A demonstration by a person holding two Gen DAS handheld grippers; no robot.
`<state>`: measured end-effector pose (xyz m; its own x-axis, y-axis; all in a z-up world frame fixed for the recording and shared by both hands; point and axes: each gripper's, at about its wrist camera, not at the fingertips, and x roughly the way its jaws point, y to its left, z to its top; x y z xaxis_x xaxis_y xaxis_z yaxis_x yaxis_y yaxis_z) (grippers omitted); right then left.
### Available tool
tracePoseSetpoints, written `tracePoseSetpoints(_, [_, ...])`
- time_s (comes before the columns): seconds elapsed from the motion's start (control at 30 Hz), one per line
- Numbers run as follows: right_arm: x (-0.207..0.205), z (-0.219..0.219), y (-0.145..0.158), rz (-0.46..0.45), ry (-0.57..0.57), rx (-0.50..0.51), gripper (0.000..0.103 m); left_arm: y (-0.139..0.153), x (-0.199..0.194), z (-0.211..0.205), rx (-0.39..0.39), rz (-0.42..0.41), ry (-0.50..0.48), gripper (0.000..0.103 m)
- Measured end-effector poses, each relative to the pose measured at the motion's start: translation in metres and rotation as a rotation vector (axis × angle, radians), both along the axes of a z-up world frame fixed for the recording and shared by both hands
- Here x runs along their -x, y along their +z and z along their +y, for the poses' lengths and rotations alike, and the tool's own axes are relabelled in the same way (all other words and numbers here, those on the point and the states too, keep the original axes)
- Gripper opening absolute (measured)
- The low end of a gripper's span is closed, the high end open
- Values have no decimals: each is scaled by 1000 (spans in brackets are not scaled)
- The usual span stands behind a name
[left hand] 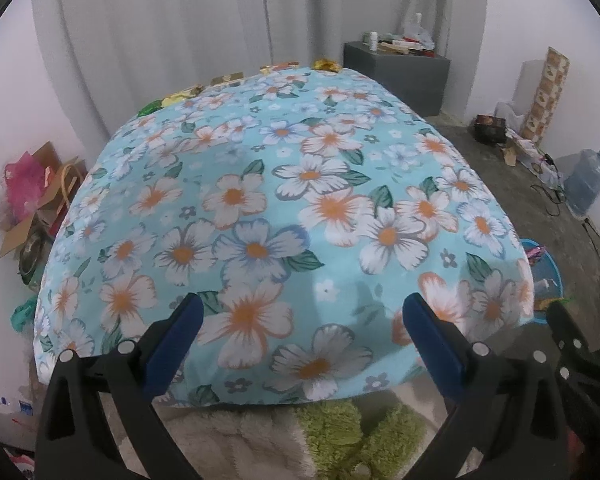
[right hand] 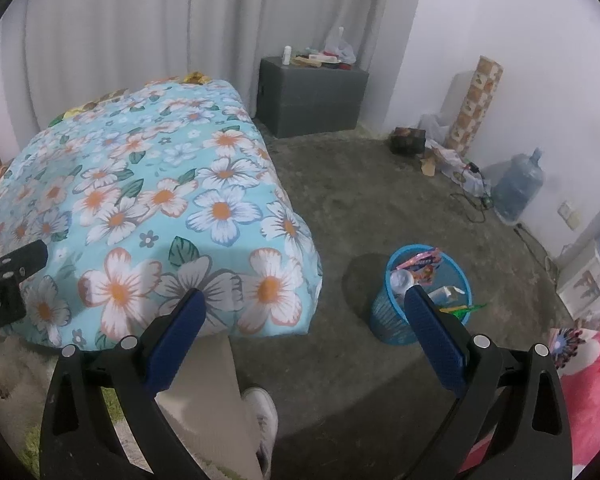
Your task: Collect trash
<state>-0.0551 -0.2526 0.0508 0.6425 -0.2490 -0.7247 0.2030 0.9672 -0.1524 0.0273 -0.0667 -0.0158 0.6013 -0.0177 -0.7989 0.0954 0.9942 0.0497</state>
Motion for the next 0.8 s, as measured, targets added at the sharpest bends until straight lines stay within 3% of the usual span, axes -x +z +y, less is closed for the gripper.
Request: tracePoseSetpoints(0.8, [4,-13,4,-9,-44,22,95,4,2,-7,-3,-15,-20,98])
